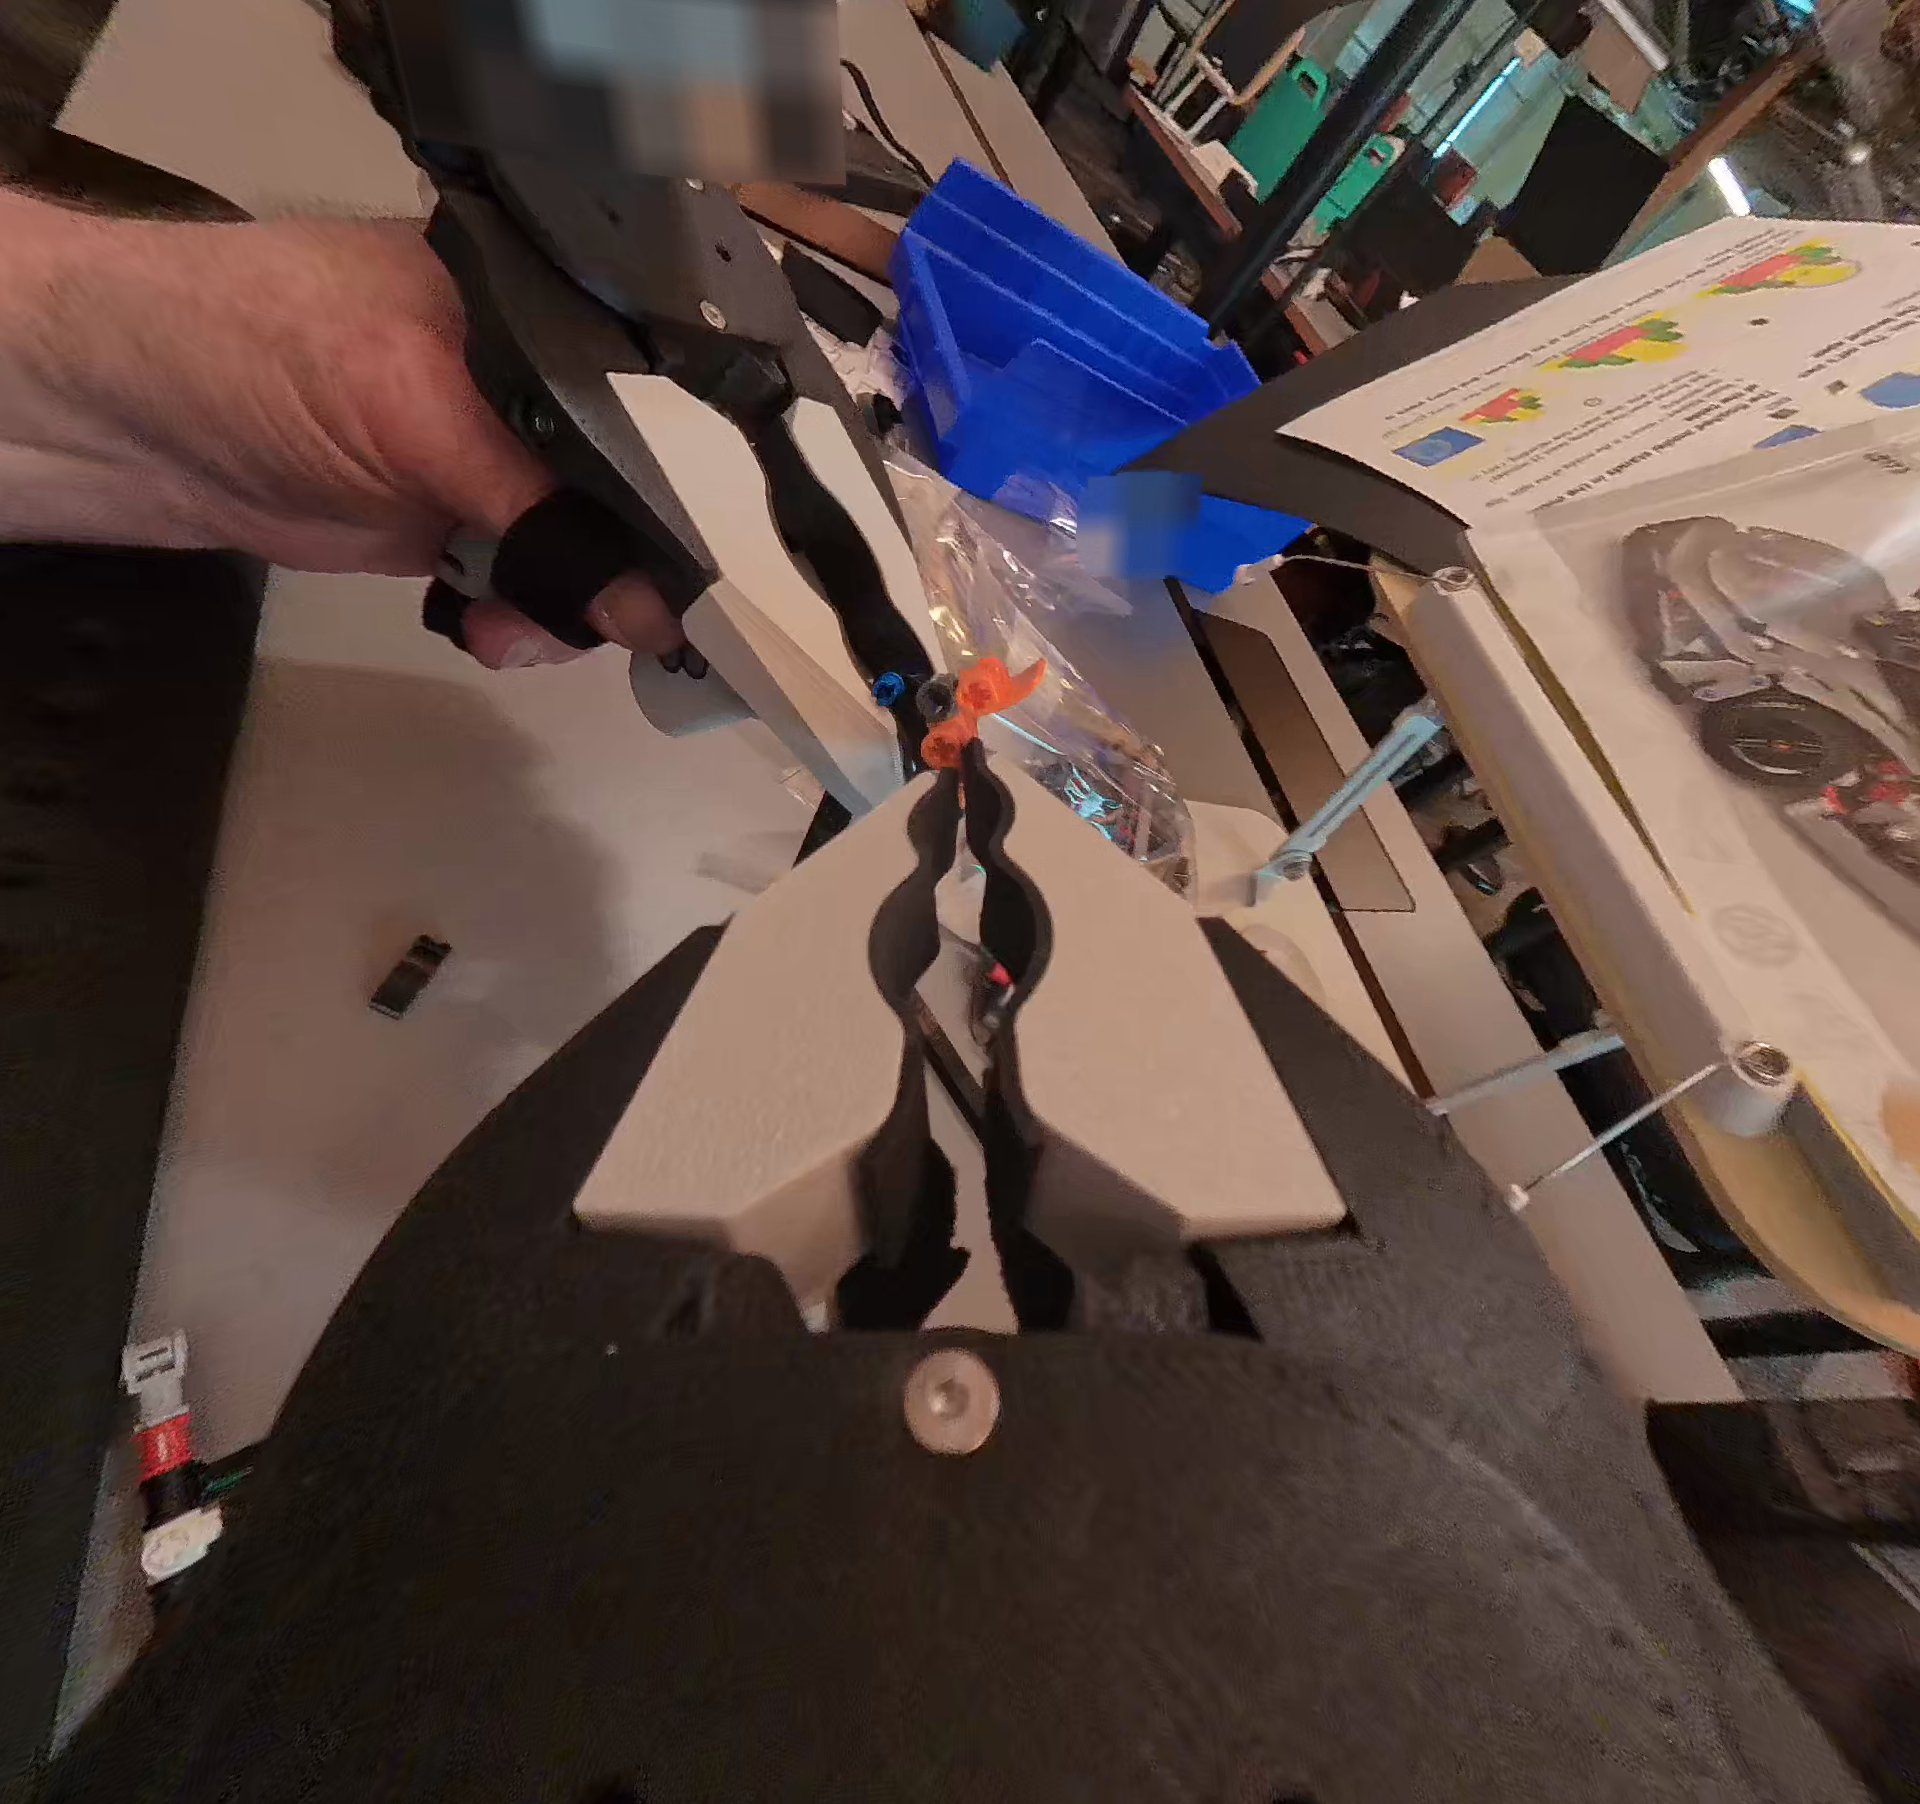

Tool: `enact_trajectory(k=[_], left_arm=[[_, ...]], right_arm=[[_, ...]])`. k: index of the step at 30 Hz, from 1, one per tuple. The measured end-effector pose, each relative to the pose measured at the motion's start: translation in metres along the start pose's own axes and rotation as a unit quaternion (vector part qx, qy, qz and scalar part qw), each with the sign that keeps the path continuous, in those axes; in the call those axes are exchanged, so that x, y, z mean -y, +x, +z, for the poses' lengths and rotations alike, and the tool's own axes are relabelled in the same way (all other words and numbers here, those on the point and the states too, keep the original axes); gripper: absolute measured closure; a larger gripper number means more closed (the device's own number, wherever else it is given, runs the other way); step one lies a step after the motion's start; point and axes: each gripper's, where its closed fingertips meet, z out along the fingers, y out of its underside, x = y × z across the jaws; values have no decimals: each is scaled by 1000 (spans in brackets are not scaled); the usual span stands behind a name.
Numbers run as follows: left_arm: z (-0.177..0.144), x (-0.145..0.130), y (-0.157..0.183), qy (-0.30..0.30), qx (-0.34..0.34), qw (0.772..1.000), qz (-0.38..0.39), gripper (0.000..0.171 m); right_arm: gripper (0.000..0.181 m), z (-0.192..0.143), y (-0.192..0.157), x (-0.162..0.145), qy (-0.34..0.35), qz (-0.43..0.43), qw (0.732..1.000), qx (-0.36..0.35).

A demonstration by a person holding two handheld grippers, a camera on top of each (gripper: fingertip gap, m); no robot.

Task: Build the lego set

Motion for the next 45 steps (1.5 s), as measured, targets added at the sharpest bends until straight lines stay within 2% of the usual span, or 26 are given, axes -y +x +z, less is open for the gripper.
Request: enact_trajectory(k=[2, 3, 4, 5, 7, 9, 11, 13, 15, 16, 18, 20, 21, 23, 27, 32, 36, 39, 41, 42, 45], left_arm=[[-1, 1, -10, 2, 32, 999, -6, 159], [-9, -3, -32, 3, 71, 997, -26, 160], [-23, 4, -44, 43, 61, 994, -86, 160], [-35, 19, -43, 87, 39, 990, -109, 160], [-22, 15, -23, 40, 51, 998, -25, 159], [-2, 9, -10, 25, 30, 999, -19, 159], [-3, 5, -6, 12, -13, 999, -35, 158], [-5, -7, -16, -6, 0, 999, -41, 158], [-1, -19, -7, -41, -22, 999, -25, 156], [4, -29, -4, -65, -31, 997, -38, 153], [12, -46, -4, -112, -20, 993, -34, 117], [15, -38, -3, -99, 0, 995, 20, 105], [15, -27, 8, -74, -22, 996, 33, 103], [12, -8, 22, -24, -47, 998, 41, 113], [8, 0, 40, -1, -93, 994, 58, 147], [4, 2, 44, 5, -95, 992, 85, 157], [4, 0, 43, 4, -91, 992, 89, 157], [3, 6, 41, 18, -83, 993, 80, 133], [-1, 13, 45, 39, -103, 992, 63, 138], [-2, 13, 43, 39, -99, 992, 62, 147], [-2, 13, 41, 39, -91, 992, 73, 148]], right_arm=[[181, -6, 0, 5, 11, 6, 1000, -4], [181, -14, 3, 12, 26, 6, 1000, -14], [181, -20, 9, 15, 31, 9, 999, -28], [181, -20, 10, 9, 21, 10, 999, -27], [181, -8, 1, -9, -10, 22, 1000, 21], [181, -8, -6, -11, -6, 10, 999, 46], [181, -13, -7, -12, -3, 30, 997, 67], [181, -15, -4, -14, 9, 67, 994, 88], [181, -17, -4, -16, 9, 69, 992, 102], [181, -17, -5, -18, 8, 70, 992, 108], [181, -16, -8, -23, 6, 92, 987, 131], [181, -16, -11, -26, 8, 110, 982, 152], [181, -17, -13, -26, 14, 119, 979, 163], [181, -19, -14, -23, 30, 136, 974, 180], [181, -24, -18, -14, 58, 158, 963, 210], [181, -23, -21, -14, 61, 158, 962, 216], [181, -22, -21, -15, 43, 108, 976, 186], [181, -22, -22, -16, 33, 89, 979, 179], [181, -21, -22, -17, 27, 72, 983, 169], [181, -21, -23, -17, 28, 70, 983, 170], [181, -21, -20, -15, 36, 79, 982, 166]])
